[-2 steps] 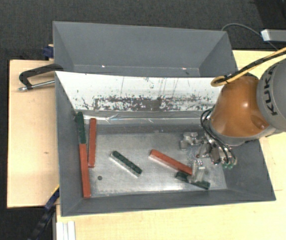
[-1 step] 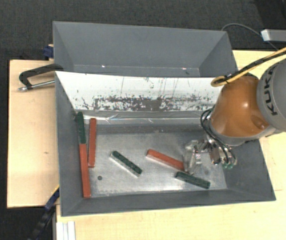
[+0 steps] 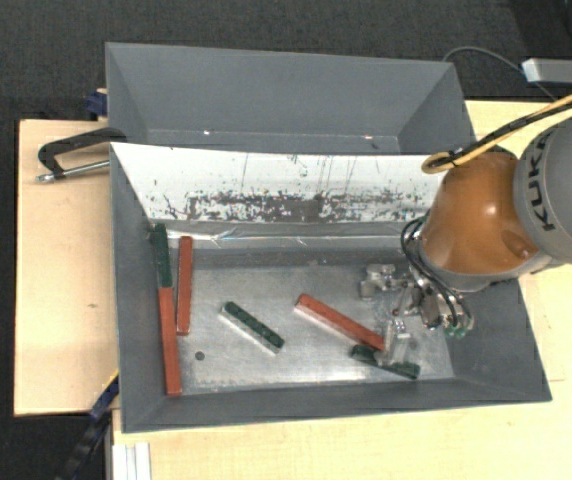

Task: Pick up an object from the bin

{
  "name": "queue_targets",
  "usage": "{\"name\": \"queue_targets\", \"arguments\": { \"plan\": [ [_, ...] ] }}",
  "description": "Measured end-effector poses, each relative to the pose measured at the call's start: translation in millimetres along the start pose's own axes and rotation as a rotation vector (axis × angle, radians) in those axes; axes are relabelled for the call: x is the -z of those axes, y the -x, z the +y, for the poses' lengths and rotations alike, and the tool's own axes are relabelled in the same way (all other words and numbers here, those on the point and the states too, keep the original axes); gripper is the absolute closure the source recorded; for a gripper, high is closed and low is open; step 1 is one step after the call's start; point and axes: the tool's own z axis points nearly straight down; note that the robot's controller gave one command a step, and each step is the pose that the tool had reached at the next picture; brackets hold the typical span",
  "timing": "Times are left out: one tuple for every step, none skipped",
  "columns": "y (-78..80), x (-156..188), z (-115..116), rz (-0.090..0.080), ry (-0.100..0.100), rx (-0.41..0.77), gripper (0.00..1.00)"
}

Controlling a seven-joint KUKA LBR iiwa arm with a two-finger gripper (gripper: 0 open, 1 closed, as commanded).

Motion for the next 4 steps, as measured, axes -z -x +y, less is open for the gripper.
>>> {"name": "queue_targets", "arguments": {
  "plan": [
    [-0.1,-0.2,0.1,0.000,0.000,0.000,1.00],
    [0.0,0.0,0.0,0.000,0.000,0.000,0.00],
    [0.0,-0.1,0.1,0.000,0.000,0.000,0.00],
    [-12.1,-2.2,30.1,0.001,0.000,-0.057,0.00]
  ]
}}
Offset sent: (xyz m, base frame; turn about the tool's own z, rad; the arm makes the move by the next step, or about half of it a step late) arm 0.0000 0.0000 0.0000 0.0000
